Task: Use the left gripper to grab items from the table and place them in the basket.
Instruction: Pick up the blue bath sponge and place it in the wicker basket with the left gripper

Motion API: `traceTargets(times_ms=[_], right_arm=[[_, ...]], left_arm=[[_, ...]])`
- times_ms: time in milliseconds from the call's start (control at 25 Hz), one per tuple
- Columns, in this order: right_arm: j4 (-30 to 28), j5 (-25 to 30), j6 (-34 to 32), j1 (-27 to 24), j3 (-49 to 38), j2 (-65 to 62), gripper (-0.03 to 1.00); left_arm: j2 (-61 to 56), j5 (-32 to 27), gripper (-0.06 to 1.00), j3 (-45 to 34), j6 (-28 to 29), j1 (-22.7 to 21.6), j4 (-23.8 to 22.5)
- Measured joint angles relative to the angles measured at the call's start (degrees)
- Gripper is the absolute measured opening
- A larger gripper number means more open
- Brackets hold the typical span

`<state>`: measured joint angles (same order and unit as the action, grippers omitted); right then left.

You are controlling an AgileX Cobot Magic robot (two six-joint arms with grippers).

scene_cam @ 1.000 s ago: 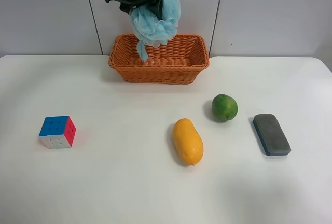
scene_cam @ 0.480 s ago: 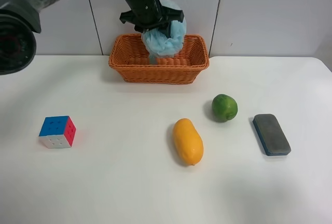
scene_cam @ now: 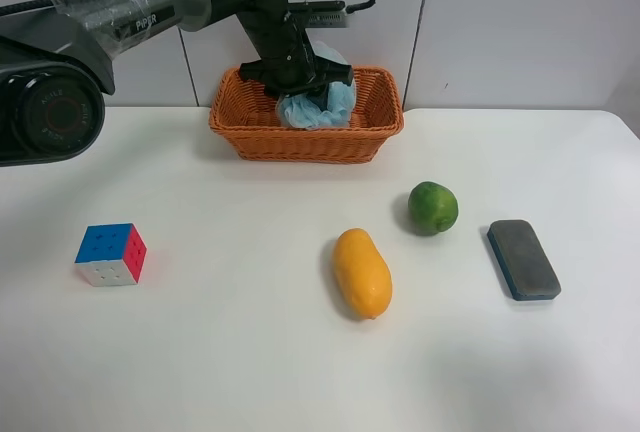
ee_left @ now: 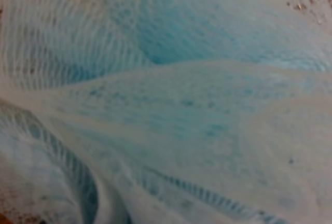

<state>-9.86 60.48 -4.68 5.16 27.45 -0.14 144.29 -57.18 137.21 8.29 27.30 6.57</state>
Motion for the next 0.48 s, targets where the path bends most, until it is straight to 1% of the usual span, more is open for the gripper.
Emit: traceTargets(times_ms=[80, 120, 200, 280, 360, 480], right_arm=[[0.0, 0.0, 0.0, 0.0, 0.0, 0.0, 0.99], [0.0, 0.0, 0.0, 0.0, 0.0, 0.0, 0.99], [0.0, 0.0, 0.0, 0.0, 0.0, 0.0, 0.99], [0.0, 0.0, 0.0, 0.0, 0.0, 0.0, 0.99], [0.0, 0.0, 0.0, 0.0, 0.0, 0.0, 0.99], [0.0, 0.0, 0.0, 0.0, 0.0, 0.0, 0.99]], left_arm=[[0.0, 0.0, 0.46, 0.0, 0.0, 0.0, 0.05], [0.0, -0.04, 0.53, 0.0, 0.0, 0.0, 0.05], [0.0, -0.04, 0.81, 0.0, 0.0, 0.0, 0.05], [0.0, -0.11, 0.93, 0.0, 0.0, 0.0, 0.11], [0.0, -0.31, 0.97, 0.0, -0.05, -0.05, 0.34], [-0.66, -1.57, 0.99, 0.0, -0.05, -0.05, 0.41]])
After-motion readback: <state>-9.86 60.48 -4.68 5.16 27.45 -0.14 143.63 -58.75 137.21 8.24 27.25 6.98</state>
